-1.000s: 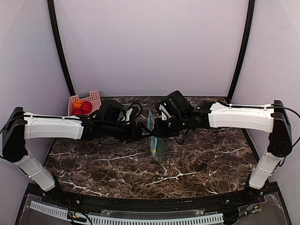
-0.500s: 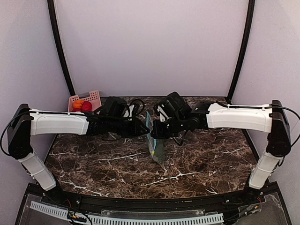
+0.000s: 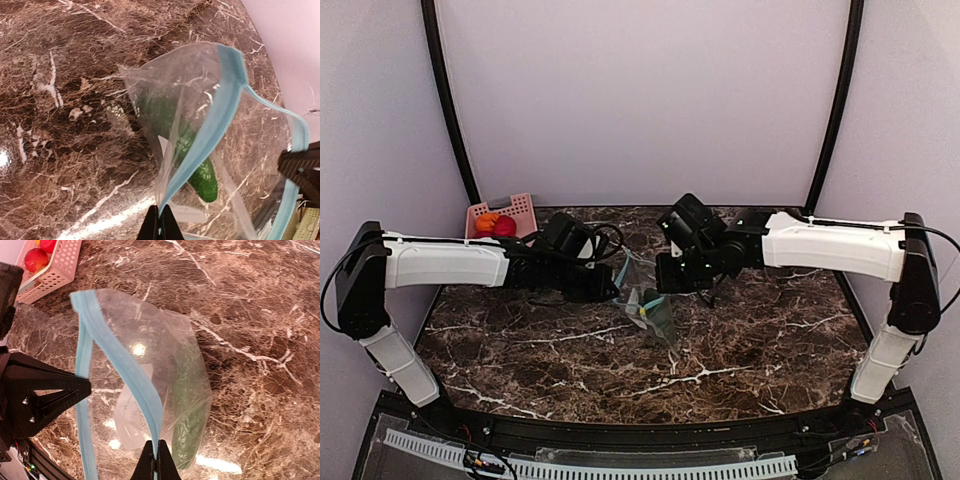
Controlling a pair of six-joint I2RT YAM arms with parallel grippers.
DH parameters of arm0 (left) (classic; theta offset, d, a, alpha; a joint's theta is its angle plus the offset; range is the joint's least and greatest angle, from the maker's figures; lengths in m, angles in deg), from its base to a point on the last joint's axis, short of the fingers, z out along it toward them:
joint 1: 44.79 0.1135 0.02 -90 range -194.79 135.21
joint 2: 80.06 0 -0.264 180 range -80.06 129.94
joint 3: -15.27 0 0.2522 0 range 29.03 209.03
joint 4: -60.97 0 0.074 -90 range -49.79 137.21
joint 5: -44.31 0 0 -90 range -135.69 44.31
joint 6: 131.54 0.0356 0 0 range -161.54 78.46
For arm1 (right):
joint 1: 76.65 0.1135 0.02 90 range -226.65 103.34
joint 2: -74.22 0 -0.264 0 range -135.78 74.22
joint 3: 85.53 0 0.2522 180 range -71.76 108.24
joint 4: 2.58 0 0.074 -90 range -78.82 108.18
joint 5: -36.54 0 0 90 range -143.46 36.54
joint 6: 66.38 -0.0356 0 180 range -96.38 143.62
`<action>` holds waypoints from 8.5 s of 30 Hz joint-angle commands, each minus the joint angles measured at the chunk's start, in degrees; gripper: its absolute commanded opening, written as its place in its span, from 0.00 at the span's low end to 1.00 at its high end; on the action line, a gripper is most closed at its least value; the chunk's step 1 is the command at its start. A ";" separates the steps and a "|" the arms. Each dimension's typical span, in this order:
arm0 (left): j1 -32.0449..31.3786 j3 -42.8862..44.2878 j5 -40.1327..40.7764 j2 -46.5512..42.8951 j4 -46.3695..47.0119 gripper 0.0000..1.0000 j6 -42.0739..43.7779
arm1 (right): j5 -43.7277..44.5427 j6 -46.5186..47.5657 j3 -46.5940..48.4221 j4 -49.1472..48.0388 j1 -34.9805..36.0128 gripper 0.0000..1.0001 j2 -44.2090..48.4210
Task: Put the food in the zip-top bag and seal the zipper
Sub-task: Adjust the zipper food storage bag at the center of the board, then pick up the fake vegetable from the bin, then place the fake vegetable in the zipper food storage bag.
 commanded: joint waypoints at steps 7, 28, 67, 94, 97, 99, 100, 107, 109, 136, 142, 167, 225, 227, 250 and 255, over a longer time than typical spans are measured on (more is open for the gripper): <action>0.47 -0.75 6.44 -2.20 -9.10 0.01 3.74 | 11.61 -2.59 6.37 12.50 0.53 0.00 0.46; 0.56 0.60 2.72 -9.30 -6.18 0.93 14.27 | 10.55 -3.50 10.85 11.94 1.95 0.00 -4.70; 49.22 24.64 17.81 15.60 -17.98 0.70 27.61 | 6.40 -0.68 18.05 11.51 2.04 0.00 -9.54; 51.28 27.89 11.85 26.07 -12.05 0.76 26.94 | 5.84 -1.37 18.72 12.47 2.03 0.00 -9.18; 51.32 27.93 11.08 26.86 -11.43 0.80 27.07 | 5.60 -1.61 18.94 12.47 2.05 0.00 -9.20; 51.38 28.37 10.68 27.64 -11.67 0.82 27.32 | 5.55 -1.73 18.90 12.58 2.05 0.00 -9.10; 51.46 28.71 10.43 27.85 -11.73 0.83 27.44 | 5.55 -1.83 18.79 12.60 1.98 0.00 -8.98; 51.61 29.40 9.05 28.32 -11.58 0.86 27.78 | 5.56 -2.22 18.33 12.68 2.08 0.00 -8.62; 51.62 29.41 9.04 28.32 -11.61 0.84 27.75 | 5.55 -2.32 18.33 12.67 2.11 0.00 -8.66; 51.58 20.42 0.83 6.41 -8.57 0.67 26.53 | 5.06 -1.07 17.79 11.47 2.49 0.00 -7.62; 49.50 15.88 -10.84 -5.24 -11.35 0.66 23.78 | 4.52 0.73 16.48 9.51 2.53 0.00 -5.60; 1.86 -4.51 -18.31 -22.42 5.35 0.64 -0.41 | 1.08 4.46 10.96 2.62 2.79 0.00 -2.54; 1.19 4.28 -1.62 -4.63 -6.27 0.92 3.57 | -1.73 3.89 8.28 -1.84 5.92 0.00 -4.11; 1.19 4.31 -2.24 -5.81 -6.70 0.92 3.91 | -1.61 3.85 8.34 -1.74 5.87 0.00 -4.15; 5.20 -7.88 -5.73 -23.15 -9.50 0.86 0.11 | -1.14 2.74 8.16 -1.11 5.13 0.00 -4.26; 11.34 -7.39 -7.91 -24.89 -14.52 0.85 2.95 | -1.08 2.66 7.99 -0.94 5.21 0.00 -4.05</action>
